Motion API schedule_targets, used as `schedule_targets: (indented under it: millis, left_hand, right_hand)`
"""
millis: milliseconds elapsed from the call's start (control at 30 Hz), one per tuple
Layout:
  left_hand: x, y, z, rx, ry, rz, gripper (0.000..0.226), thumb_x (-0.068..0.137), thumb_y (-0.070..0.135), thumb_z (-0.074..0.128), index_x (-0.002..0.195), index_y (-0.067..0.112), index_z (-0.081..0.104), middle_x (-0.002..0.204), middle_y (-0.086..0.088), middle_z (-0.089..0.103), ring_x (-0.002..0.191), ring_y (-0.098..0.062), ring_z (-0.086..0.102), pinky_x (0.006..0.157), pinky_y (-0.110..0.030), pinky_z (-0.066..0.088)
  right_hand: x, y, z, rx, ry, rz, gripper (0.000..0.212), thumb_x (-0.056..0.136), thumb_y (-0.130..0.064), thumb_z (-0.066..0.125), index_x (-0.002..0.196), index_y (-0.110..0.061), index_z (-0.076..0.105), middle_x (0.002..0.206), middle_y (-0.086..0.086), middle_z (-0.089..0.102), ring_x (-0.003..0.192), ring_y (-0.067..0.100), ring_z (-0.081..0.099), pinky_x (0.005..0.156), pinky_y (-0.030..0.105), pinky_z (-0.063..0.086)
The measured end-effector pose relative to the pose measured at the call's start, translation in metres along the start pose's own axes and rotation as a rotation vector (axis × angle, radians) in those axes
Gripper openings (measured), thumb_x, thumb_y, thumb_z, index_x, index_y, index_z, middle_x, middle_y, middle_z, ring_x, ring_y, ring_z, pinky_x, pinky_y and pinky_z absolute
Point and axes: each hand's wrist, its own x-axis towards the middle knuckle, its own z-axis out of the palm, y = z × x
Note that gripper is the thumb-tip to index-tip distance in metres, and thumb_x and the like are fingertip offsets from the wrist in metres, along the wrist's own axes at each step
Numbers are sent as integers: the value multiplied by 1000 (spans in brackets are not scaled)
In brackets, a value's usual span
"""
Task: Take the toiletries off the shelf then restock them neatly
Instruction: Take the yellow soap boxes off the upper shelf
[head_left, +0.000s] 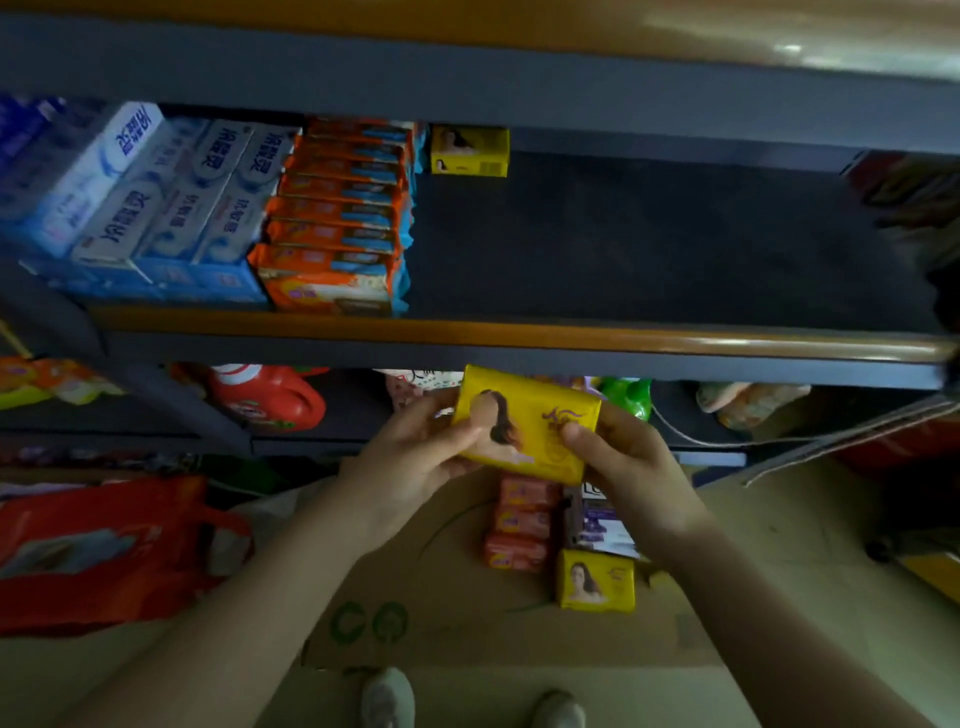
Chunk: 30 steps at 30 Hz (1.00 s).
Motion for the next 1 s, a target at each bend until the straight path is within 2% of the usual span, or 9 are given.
schedule_targets:
  millis: [167,267,333,400,500,600,767,867,1000]
  left_hand:
    - [2,-26,0,160,-89,-20,23,79,19,58,102,15,56,89,2,71,89,-18,68,88,-27,50]
    - [3,-35,-6,411,-15,205,39,75,9,73,103,29,56,104,6,66,100,-8,62,84,-20,49]
    - [2,-38,-5,643,-47,383,42,71,24,75,101,45,54,116,8,63,111,-8,58,88,-23,48]
    - [0,-47,-1,672,-71,429,42,73,25,76,103,43,53,119,15,62,114,-6,56,90,-22,47]
    - [1,-64,7,420,-64,235,45,68,13,77,105,21,53,113,18,65,109,-5,59,87,-21,49]
    - [-4,-89,17,71,-37,-70,57,54,25,84,101,12,55,92,5,71,94,-15,64,78,-25,53]
    - [-15,-133,44,-312,-99,-467,72,48,42,89,107,12,60,97,-9,70,85,-21,68,66,-30,55]
    - [-11,-142,53,-234,35,-562,31,71,33,67,97,17,61,80,-3,70,72,-15,61,60,-23,46]
    - [-1,-171,54,381,105,-465,8,89,21,60,96,18,61,84,5,66,76,-9,59,60,-13,44]
  right_hand:
    - [-7,9,-15,-513,30,-89,35,71,-40,75,96,-18,63,90,12,69,85,29,65,75,47,54]
    - [-14,14,-32,-728,-12,-277,36,72,-26,71,102,-39,54,102,-7,63,96,4,59,84,23,49]
    - [-20,17,-40,-819,-40,-380,41,71,-19,67,104,-38,53,108,-13,57,101,-9,52,83,7,40]
    - [-25,25,-46,-859,-32,-390,46,71,-17,66,107,-39,49,111,-11,57,104,-5,51,85,11,41]
    - [-32,34,-56,-827,-15,-315,42,71,-28,70,107,-41,52,111,-17,58,105,4,56,88,29,47]
    - [-41,33,-65,-434,-120,-110,59,71,-50,71,121,-23,55,116,-1,64,108,17,60,91,37,50]
    - [-53,18,-84,-243,-109,103,26,92,-25,52,114,-15,59,97,9,66,76,10,64,62,19,50]
    - [-50,37,-101,-440,35,246,17,95,-26,48,95,-20,64,80,0,64,66,2,61,56,13,44]
    - [-57,87,-139,-604,143,348,9,88,-37,58,83,-33,65,89,2,68,83,19,60,78,38,48]
